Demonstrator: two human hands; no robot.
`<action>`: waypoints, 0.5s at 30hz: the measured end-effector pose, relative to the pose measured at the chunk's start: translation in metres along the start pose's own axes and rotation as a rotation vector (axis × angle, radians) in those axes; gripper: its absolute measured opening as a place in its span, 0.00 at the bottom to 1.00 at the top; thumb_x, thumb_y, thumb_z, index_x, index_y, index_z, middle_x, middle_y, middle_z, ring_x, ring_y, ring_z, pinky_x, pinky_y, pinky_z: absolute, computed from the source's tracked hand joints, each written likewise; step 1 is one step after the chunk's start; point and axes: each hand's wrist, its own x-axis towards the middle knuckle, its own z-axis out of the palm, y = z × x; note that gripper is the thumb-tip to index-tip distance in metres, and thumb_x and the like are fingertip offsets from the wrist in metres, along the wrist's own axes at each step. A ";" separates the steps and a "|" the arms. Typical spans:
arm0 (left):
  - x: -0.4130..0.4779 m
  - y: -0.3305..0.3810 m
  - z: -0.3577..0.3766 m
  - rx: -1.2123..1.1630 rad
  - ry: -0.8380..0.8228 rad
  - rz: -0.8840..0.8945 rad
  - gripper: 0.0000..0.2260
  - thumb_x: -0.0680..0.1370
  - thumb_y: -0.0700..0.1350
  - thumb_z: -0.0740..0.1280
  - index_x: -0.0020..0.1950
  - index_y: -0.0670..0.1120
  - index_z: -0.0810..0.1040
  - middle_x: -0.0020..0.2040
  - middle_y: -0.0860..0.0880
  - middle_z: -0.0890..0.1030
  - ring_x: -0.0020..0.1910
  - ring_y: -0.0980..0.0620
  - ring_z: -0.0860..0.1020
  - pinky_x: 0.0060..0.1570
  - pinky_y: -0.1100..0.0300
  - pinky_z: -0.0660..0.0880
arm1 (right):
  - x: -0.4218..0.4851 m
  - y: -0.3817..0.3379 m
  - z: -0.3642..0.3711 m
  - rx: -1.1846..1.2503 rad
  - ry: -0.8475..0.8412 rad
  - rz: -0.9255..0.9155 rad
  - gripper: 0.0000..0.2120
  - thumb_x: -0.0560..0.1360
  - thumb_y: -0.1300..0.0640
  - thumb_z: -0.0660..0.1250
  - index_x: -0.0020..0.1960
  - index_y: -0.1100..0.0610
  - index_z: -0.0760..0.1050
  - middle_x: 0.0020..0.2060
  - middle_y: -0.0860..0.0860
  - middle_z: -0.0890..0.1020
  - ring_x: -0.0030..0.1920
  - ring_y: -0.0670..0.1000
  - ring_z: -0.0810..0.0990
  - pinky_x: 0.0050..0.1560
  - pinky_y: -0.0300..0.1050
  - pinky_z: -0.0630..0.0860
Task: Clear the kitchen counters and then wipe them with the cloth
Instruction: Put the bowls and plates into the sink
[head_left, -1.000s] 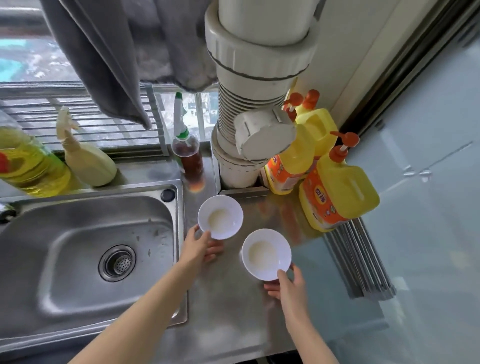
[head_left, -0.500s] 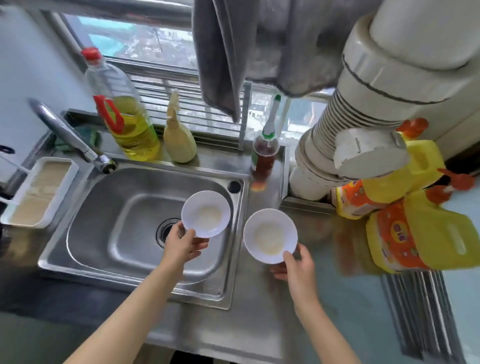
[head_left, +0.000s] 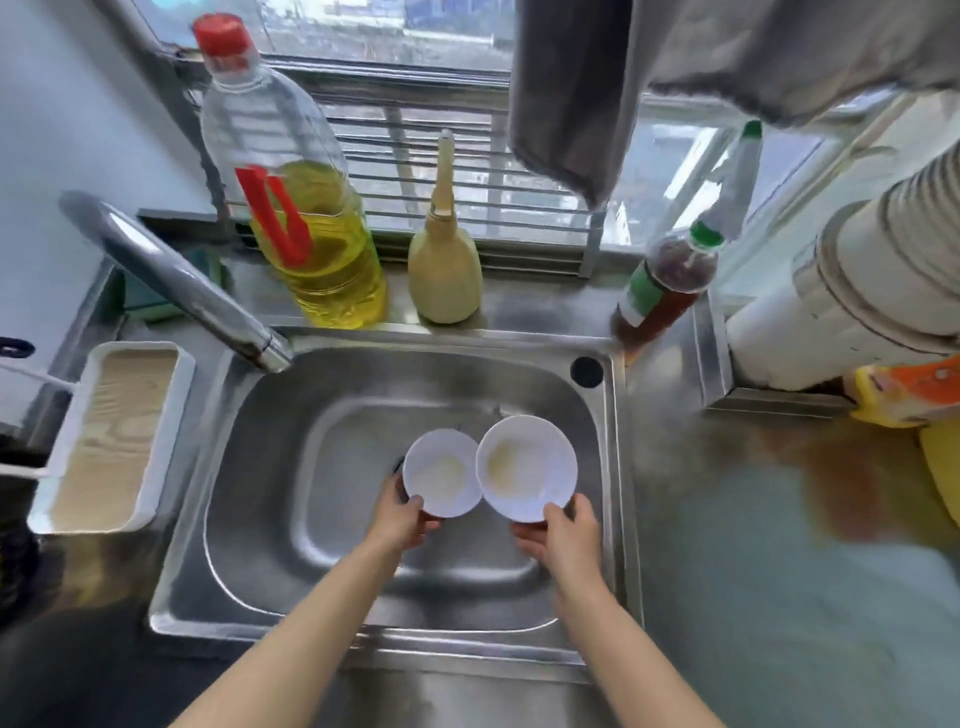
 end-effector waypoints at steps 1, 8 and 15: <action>0.012 -0.001 0.003 0.007 -0.033 0.012 0.19 0.78 0.35 0.55 0.66 0.50 0.63 0.52 0.42 0.77 0.23 0.57 0.77 0.22 0.67 0.68 | 0.005 0.006 0.005 0.006 0.033 0.007 0.14 0.78 0.66 0.55 0.63 0.60 0.68 0.46 0.61 0.80 0.34 0.56 0.82 0.27 0.40 0.76; 0.059 0.009 0.033 -0.034 -0.188 0.017 0.14 0.78 0.35 0.58 0.61 0.47 0.66 0.49 0.39 0.78 0.35 0.46 0.79 0.34 0.56 0.77 | 0.031 0.029 0.020 0.067 0.150 0.016 0.14 0.79 0.65 0.54 0.64 0.59 0.67 0.48 0.59 0.79 0.36 0.57 0.82 0.26 0.37 0.75; 0.064 0.020 0.044 0.120 -0.364 -0.031 0.10 0.82 0.47 0.54 0.63 0.56 0.62 0.41 0.46 0.80 0.30 0.54 0.79 0.31 0.63 0.74 | 0.044 0.034 0.012 0.119 0.168 0.054 0.16 0.80 0.64 0.56 0.67 0.58 0.65 0.44 0.56 0.79 0.33 0.53 0.81 0.30 0.39 0.77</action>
